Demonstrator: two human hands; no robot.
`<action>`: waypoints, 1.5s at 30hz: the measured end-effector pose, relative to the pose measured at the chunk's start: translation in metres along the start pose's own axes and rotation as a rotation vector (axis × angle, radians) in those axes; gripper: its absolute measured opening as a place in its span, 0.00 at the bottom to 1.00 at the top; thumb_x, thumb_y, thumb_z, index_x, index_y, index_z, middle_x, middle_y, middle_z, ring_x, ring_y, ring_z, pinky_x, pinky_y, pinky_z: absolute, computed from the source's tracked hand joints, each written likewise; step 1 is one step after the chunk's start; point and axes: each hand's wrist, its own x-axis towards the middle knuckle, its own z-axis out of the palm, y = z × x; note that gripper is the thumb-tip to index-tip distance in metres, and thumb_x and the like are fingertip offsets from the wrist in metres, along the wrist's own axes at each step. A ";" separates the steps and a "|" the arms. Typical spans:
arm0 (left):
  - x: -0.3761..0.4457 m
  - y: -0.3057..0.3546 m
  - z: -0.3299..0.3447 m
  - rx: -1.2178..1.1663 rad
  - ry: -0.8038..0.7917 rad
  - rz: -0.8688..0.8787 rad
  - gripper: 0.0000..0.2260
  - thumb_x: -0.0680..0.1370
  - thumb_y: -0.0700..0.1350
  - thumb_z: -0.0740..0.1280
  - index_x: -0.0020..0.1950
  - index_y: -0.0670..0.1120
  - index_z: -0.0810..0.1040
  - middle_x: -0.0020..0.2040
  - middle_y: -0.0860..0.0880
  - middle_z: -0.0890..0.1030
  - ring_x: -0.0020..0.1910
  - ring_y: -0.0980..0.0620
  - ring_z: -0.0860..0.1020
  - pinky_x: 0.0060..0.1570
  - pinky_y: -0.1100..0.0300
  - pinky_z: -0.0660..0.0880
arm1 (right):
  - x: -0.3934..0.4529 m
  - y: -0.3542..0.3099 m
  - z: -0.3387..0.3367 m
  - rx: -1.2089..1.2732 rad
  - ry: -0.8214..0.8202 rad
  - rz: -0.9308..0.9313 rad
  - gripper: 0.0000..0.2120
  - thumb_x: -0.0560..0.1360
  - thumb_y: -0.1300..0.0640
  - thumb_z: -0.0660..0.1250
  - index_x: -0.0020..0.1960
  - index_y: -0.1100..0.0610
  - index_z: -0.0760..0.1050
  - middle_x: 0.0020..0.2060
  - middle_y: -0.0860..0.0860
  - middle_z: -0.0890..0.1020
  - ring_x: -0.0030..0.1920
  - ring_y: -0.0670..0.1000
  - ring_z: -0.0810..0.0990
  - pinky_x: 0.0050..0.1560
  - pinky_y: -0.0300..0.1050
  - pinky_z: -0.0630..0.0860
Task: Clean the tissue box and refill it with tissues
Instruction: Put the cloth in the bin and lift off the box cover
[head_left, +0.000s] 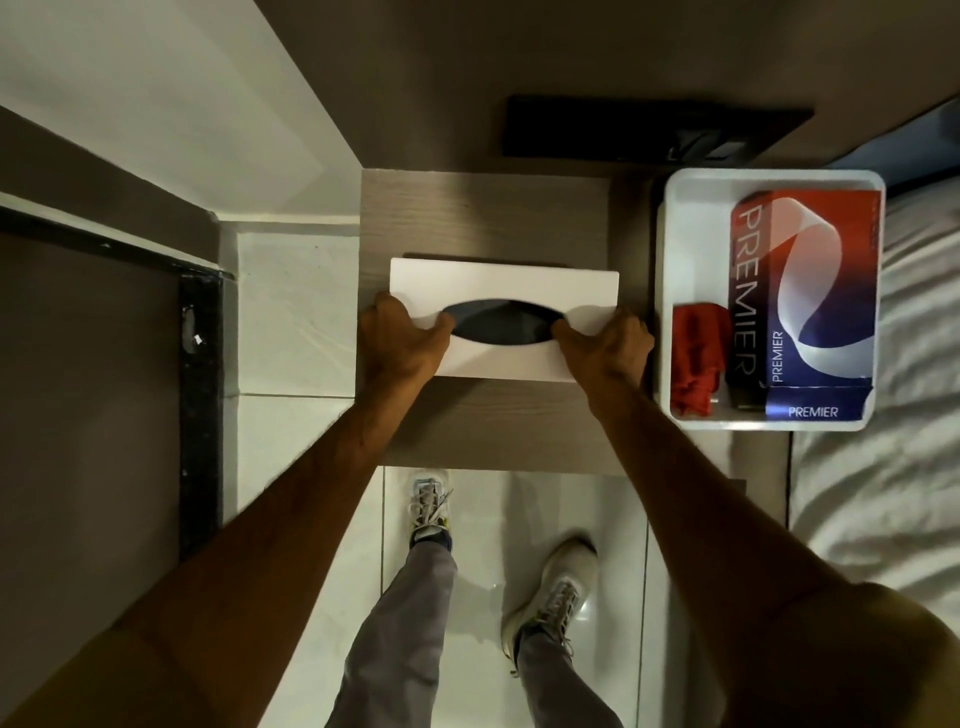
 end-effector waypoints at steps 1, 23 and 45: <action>0.000 0.001 0.000 -0.004 -0.003 -0.004 0.33 0.75 0.58 0.74 0.72 0.40 0.70 0.69 0.39 0.76 0.66 0.38 0.77 0.60 0.47 0.79 | 0.000 0.000 0.000 0.005 0.002 -0.002 0.36 0.68 0.45 0.78 0.68 0.63 0.73 0.66 0.59 0.75 0.67 0.60 0.73 0.64 0.53 0.74; -0.045 -0.019 -0.041 -0.088 -0.073 0.060 0.31 0.75 0.58 0.75 0.69 0.40 0.72 0.65 0.39 0.78 0.64 0.41 0.78 0.48 0.60 0.73 | -0.044 0.021 -0.044 -0.015 -0.025 -0.236 0.36 0.70 0.34 0.73 0.68 0.55 0.71 0.65 0.55 0.73 0.58 0.50 0.73 0.44 0.30 0.66; -0.075 -0.087 -0.001 -0.007 -0.042 0.109 0.34 0.74 0.63 0.70 0.71 0.39 0.74 0.62 0.34 0.82 0.62 0.32 0.80 0.63 0.42 0.75 | -0.082 0.088 -0.035 -0.178 -0.128 -0.261 0.41 0.75 0.34 0.67 0.79 0.55 0.60 0.74 0.56 0.68 0.72 0.58 0.69 0.68 0.51 0.71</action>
